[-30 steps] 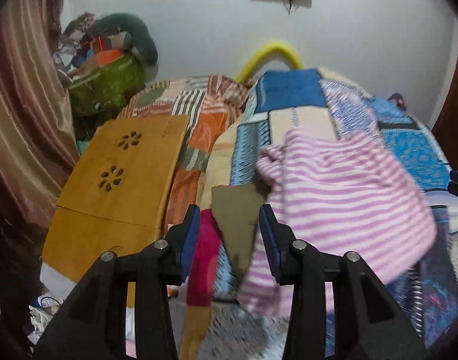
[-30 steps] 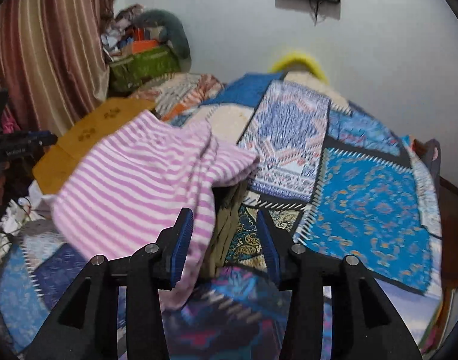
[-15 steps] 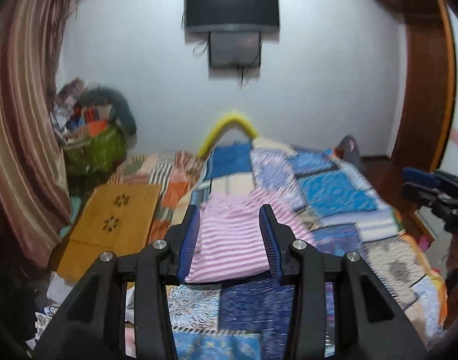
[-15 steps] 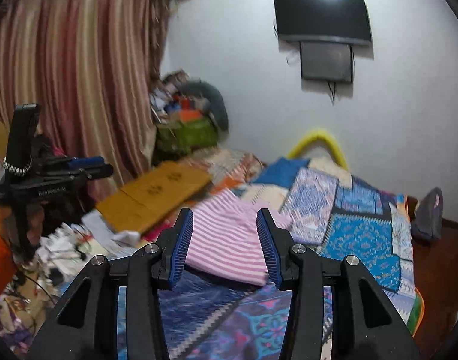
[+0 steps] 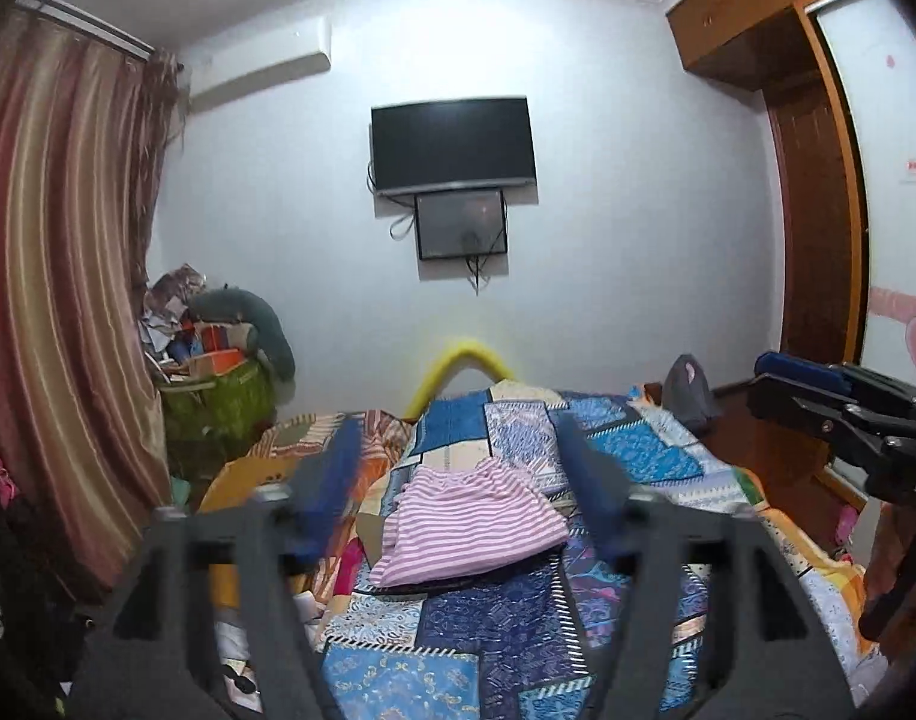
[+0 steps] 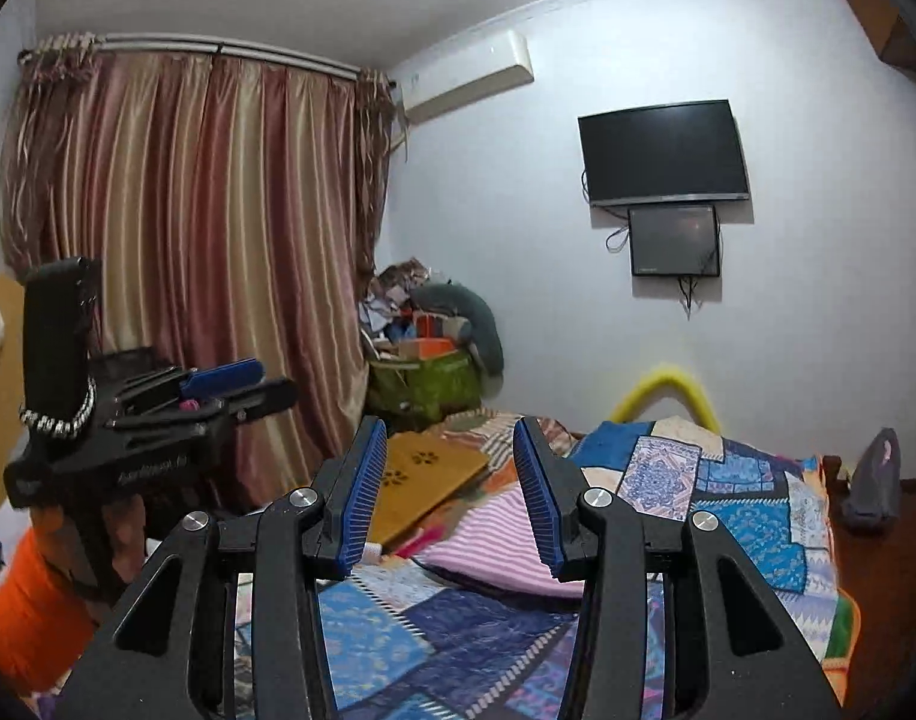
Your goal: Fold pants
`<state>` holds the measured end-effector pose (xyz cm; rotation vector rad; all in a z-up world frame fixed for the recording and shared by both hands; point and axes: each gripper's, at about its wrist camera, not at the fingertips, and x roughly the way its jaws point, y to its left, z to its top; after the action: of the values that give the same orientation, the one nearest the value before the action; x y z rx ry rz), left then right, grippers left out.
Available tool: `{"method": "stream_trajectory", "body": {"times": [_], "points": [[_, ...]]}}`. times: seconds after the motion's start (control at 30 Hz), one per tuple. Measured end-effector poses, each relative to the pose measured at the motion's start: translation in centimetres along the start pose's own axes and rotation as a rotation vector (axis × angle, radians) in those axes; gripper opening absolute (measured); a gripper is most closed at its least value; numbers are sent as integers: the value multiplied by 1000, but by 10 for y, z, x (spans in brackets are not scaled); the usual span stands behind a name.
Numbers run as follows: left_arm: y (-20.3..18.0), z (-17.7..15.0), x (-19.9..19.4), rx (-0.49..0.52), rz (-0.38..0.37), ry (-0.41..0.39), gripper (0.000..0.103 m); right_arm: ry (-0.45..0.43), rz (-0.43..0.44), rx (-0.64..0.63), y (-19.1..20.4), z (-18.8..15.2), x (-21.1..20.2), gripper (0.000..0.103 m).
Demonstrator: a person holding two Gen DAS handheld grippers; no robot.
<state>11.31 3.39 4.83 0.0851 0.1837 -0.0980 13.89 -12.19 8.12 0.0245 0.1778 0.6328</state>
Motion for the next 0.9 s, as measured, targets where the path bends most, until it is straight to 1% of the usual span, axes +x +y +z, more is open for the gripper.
{"method": "stream_trajectory", "body": {"times": [0.07, 0.13, 0.2, 0.27, 0.3, 0.33, 0.4, 0.5, 0.67, 0.9], "points": [[-4, -6, -16, -10, -4, -27, 79, -11, -10, 6, 4, -4, -8, 43], [-8, -11, -25, -12, -9, -36, 83, -21, -20, 20, 6, -7, -17, 55], [-11, -13, -32, -15, -20, -44, 94, -32, -40, 19, 9, -10, -23, 60], [-12, -17, -37, -29, -25, -53, 99, -36, -63, 8, 13, -13, -28, 66], [-12, -18, -38, -34, -26, -54, 101, -39, -73, 1, 15, -13, -31, 75], [-11, -19, -40, -41, -29, -54, 101, -46, -90, -8, 17, -14, -33, 83], [-11, -21, -42, -52, -35, -50, 102, -63, -130, -22, 21, -15, -36, 90], [-8, -24, -42, -63, -30, -45, 102, -77, -151, -13, 22, -16, -40, 102], [-6, -24, -37, -67, -34, -29, 102, -77, -207, -29, 26, -18, -40, 103], [-8, -27, -37, -68, -40, -29, 103, -57, -203, -30, 27, -19, -39, 103]]}}
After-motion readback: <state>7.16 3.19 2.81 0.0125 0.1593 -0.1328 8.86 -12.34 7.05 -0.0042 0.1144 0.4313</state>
